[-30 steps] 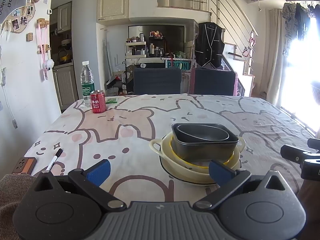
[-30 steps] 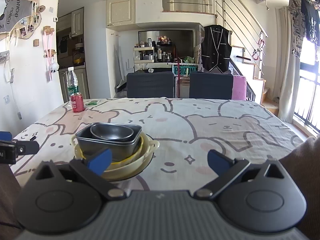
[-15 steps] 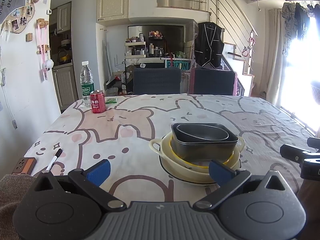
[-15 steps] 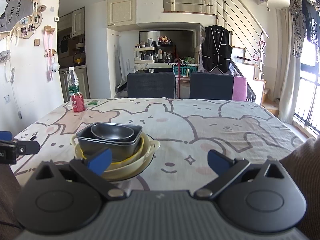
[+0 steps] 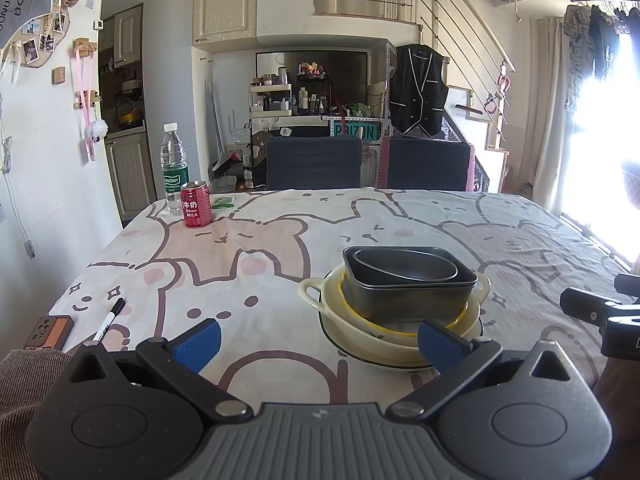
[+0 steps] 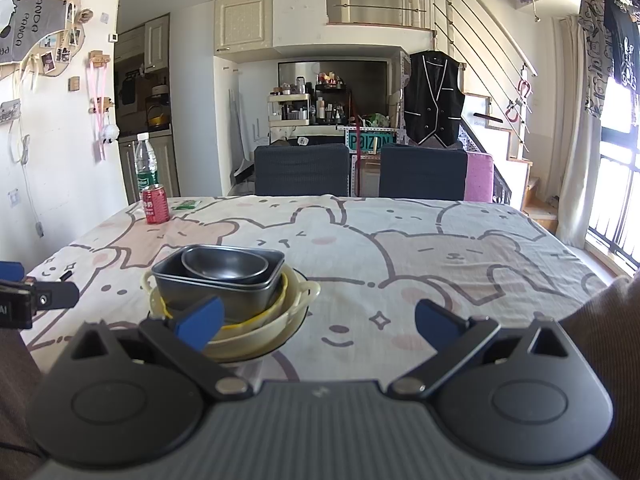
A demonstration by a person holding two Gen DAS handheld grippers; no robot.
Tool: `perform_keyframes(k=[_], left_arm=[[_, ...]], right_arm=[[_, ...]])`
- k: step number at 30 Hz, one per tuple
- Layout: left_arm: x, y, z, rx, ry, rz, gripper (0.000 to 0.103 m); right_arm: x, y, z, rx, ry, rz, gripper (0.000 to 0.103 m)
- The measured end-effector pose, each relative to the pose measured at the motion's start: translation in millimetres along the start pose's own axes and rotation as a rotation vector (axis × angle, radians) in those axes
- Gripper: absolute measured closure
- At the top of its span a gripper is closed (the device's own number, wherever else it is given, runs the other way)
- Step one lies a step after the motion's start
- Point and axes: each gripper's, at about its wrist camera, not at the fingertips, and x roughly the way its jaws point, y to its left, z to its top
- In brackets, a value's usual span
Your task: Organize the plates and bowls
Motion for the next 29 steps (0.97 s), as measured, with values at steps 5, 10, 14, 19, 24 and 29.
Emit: perform_keyframes(k=[5,10,14,19,24,29], left_arm=[[0.0,-0.1,-0.1,0.0,0.0,0.0,0.0],[-0.1,0.2,-0.1,-0.001,0.0,0.001,0.0],[-0.3,-0.1,-0.3,0.001,-0.001,-0.001,0.0],[-0.2,-0.1,-0.1,0.0,-0.002,0.002,0.0],[-1.1,0.8,0.8,-0.002,-0.004,0.001,0.0],[-1.3,1.3,0.5,-0.001,-0.005,0.0,0.0]], right_arm=[[0.1,0.0,-0.2,0.0,0.001,0.0,0.0],[0.3,0.2,-0.2,-0.001,0.001,-0.001,0.0],[-0.1,-0.1,-0.3,0.0,0.0,-0.001,0.0],[0.3,0.0,-0.3,0.0,0.0,-0.001,0.0],[0.3,-0.5,-0.4,-0.001,0.0,0.0,0.0],[-0.3,-0.2,-0.2,-0.002,-0.001,0.0,0.0]])
